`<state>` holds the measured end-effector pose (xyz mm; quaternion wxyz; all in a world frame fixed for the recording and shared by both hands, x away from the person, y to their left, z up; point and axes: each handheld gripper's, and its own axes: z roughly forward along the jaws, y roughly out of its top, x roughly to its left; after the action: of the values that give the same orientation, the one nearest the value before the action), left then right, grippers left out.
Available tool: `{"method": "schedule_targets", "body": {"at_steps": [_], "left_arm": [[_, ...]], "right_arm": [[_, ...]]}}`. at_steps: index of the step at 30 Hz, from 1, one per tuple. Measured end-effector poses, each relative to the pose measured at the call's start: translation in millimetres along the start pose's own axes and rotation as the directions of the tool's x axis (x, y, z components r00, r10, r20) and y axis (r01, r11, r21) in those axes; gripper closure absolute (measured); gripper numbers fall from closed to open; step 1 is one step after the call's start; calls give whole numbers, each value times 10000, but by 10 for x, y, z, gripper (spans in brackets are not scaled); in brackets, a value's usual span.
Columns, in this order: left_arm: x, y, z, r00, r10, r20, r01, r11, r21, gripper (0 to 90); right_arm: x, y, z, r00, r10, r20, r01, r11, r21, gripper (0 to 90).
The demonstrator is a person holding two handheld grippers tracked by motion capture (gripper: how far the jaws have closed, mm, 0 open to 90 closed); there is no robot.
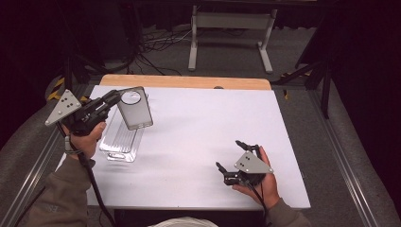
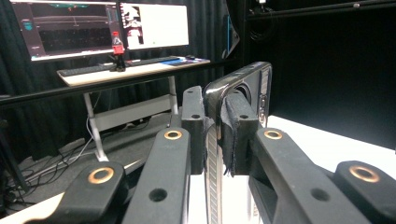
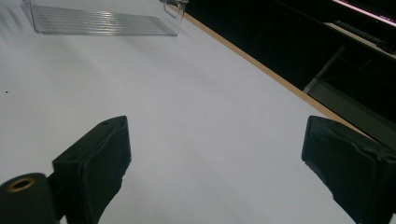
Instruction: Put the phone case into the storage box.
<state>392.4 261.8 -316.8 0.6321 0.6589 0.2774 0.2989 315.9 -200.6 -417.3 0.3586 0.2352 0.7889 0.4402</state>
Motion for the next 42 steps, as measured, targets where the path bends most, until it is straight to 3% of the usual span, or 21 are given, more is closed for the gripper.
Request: {"method": "schedule_targets", "body": {"at_steps": [22,42], "left_arm": [[147,-9,-95,9984,-103,-554,105,9999,30,809],[289,-61,-111,9926,31,-1216,-5,9998,220,809]], "right_arm": [[-6,3,-5,10000,40,-30,-40,10000,-48,88],[3,3,-3,10000,-2,-74,1,10000,-97,97]]}}
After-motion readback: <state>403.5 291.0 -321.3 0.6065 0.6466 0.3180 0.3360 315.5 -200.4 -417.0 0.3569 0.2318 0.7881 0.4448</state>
